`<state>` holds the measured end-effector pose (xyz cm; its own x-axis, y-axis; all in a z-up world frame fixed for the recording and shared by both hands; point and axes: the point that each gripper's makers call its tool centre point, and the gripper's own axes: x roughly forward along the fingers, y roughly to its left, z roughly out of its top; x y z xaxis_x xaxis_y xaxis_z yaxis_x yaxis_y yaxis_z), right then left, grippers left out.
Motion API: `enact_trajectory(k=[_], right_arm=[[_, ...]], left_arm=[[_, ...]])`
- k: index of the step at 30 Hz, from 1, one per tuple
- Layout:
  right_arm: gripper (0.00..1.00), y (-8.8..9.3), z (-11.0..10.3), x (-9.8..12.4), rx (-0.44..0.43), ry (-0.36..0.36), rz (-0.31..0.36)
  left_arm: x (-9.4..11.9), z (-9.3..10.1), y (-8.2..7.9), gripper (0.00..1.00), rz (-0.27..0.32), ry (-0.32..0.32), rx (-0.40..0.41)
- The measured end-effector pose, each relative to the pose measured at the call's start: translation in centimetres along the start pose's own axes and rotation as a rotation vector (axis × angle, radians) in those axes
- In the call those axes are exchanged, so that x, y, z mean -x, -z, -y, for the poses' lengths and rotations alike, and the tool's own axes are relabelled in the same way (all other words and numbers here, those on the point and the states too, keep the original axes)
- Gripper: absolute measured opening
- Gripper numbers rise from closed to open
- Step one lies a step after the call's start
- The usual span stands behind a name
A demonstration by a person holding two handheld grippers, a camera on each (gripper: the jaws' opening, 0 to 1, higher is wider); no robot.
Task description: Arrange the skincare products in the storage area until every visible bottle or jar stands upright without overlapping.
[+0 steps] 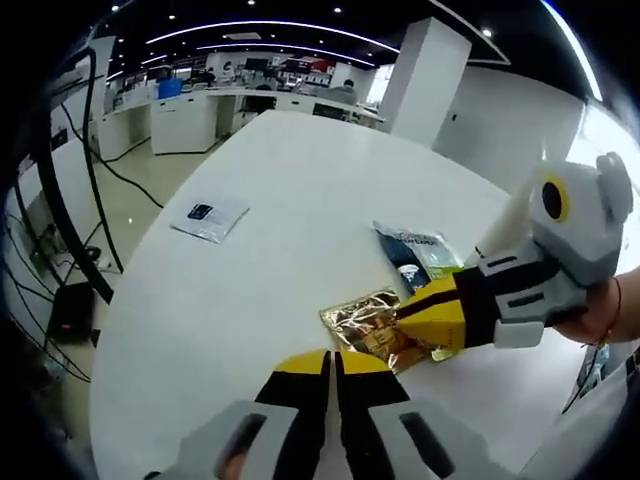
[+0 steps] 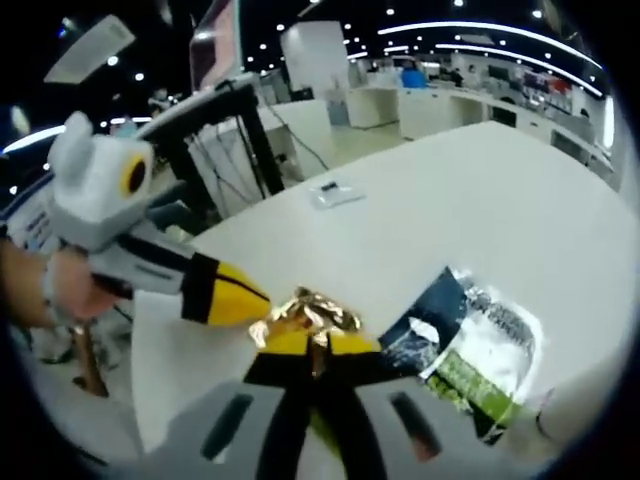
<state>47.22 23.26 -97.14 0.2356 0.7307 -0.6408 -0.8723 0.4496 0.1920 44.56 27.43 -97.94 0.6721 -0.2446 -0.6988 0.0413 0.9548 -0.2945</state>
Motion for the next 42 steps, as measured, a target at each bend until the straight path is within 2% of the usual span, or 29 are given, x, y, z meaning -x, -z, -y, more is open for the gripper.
enact_trajectory(k=[4, 10, 14, 19, 34, 37, 40, 42], right_arm=[[0.04, 0.7, -0.2, -0.3, 0.019, 0.005, -0.03], [0.03, 0.7, -0.5, -0.5, 0.044, 0.025, -0.035], [0.03, 0.7, -0.5, -0.5, 0.058, 0.042, -0.034], [0.03, 0.7, -0.5, -0.6, 0.031, 0.061, -0.028], [0.03, 0.4, -1.2, -0.8, 0.041, 0.075, -0.003], [0.03, -0.9, -1.2, 0.2, 0.015, 0.074, 0.077], [0.03, -1.6, -0.6, 1.7, 0.024, 0.103, 0.125], [0.03, -1.6, -0.2, 2.5, 0.005, 0.119, 0.144]], left_arm=[[0.1, -0.2, 0.0, 0.03, 0.002, -0.004, 0.007], [-0.1, -0.2, 0.2, 0.03, -0.005, -0.002, 0.004], [-0.2, -0.2, 0.0, 0.02, -0.003, -0.008, -0.003], [-0.6, -0.3, -0.3, 0.02, -0.004, -0.017, -0.023], [-0.8, -0.9, -1.1, 0.03, 0.01, -0.033, -0.03], [-0.1, -1.2, -1.7, 0.04, 0.047, -0.051, -0.033], [0.7, -1.6, -2.4, 0.05, 0.086, -0.082, -0.044], [1.1, -1.0, -2.4, 0.05, 0.093, -0.071, -0.064]])
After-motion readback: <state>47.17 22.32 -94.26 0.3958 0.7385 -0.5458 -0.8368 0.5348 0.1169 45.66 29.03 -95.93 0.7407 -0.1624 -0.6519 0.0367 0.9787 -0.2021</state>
